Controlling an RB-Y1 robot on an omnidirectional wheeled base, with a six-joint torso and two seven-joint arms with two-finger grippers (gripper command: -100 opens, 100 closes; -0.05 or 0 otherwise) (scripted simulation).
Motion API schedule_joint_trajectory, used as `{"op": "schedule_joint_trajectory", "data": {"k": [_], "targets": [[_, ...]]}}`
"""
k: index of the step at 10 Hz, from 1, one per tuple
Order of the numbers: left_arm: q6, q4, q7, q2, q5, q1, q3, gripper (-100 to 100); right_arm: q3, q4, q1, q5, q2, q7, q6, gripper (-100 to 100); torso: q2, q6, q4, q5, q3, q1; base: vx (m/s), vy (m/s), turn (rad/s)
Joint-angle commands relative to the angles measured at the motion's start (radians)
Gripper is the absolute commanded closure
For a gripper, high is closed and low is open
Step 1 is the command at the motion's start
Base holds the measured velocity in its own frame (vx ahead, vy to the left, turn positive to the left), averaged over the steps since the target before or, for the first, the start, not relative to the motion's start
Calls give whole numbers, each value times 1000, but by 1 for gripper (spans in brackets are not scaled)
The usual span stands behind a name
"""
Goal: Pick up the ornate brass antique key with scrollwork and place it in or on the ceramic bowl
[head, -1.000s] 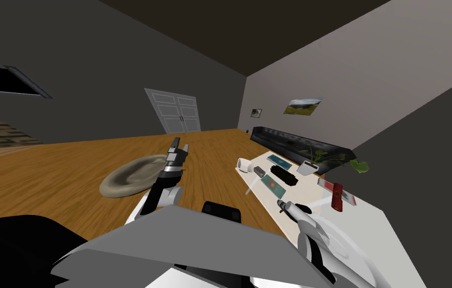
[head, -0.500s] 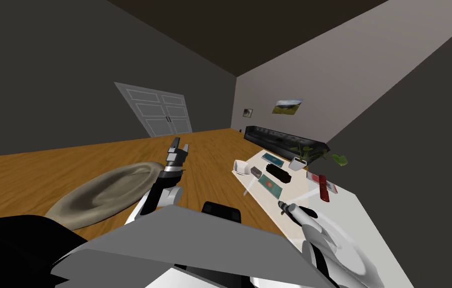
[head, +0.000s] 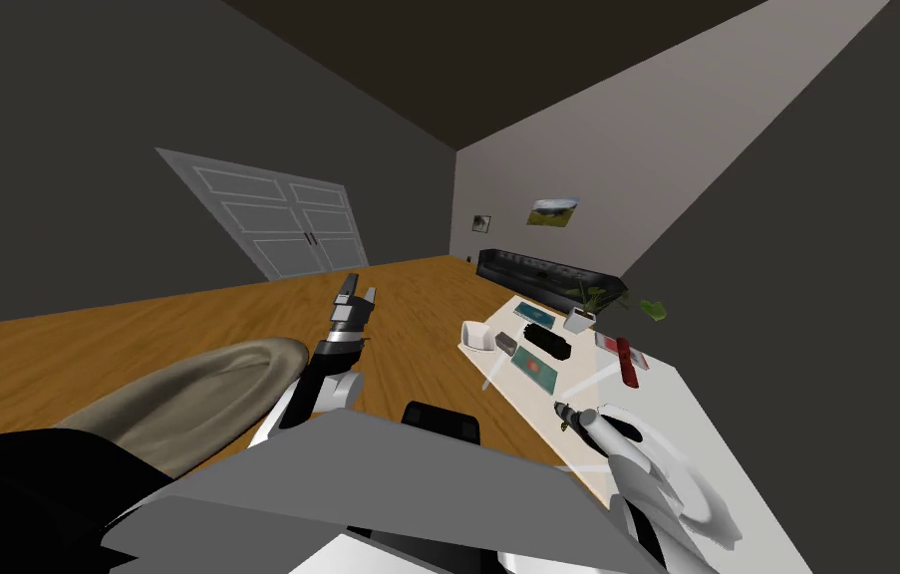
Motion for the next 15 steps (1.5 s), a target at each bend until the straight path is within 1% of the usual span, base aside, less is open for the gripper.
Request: {"op": "schedule_joint_trajectory", "data": {"k": [1,2,3,4,5,6,7,8,9,10,11,14,15], "targets": [[0,0,0,0,0,0,0,0,12,-30,21,-50,-5,50,18,100,0,0,0,0,0,0,119,44,-268],[0,0,0,0,0,0,0,0,12,-30,21,-50,-5,71,18,100,-1,1,0,0,0,-2,109,47,-134],[0,0,0,0,0,0,0,0,22,-57,40,-92,-8,102,34,100,-1,-1,0,-1,-1,-2,134,64,-238],[0,0,0,0,0,0,0,0,22,-57,40,-93,-8,124,34,100,-2,1,0,0,-1,-1,109,69,-146],[0,0,0,0,0,0,0,0,31,-84,59,-136,-12,158,50,100,-1,-1,0,0,-1,-1,122,82,-233],[0,0,0,0,0,0,0,0,31,-84,59,-136,-12,177,50,100,-2,0,0,0,-1,0,92,70,-134],[0,0,0,0,0,0,0,0,41,-111,78,-179,-15,211,67,100,-1,-1,0,0,0,-1,113,68,-268],[0,0,0,0,0,0,0,0,41,-111,78,-179,-15,230,67,100,-1,1,0,0,-1,-1,85,68,-142],[0,0,0,0,0,0,0,0,40,-104,75,-173,-15,215,62,100,0,-1,0,-1,0,-2,24,28,-9],[0,0,0,0,0,0,0,0,40,-105,75,-174,-15,219,64,0,3,-1,1,-1,1,-4,6,7,3],[0,0,0,0,0,0,0,0,55,-126,81,-151,-34,206,93,100,4,-1,1,-1,2,-6,-40,45,-74],[0,0,0,0,0,0,0,0,76,-157,89,-120,-62,183,139,100,11,0,2,0,6,1,-65,109,-76],[0,0,0,0,0,0,0,0,91,-182,95,-97,-85,164,176,100,10,0,2,0,6,2,-65,144,-72]]}}
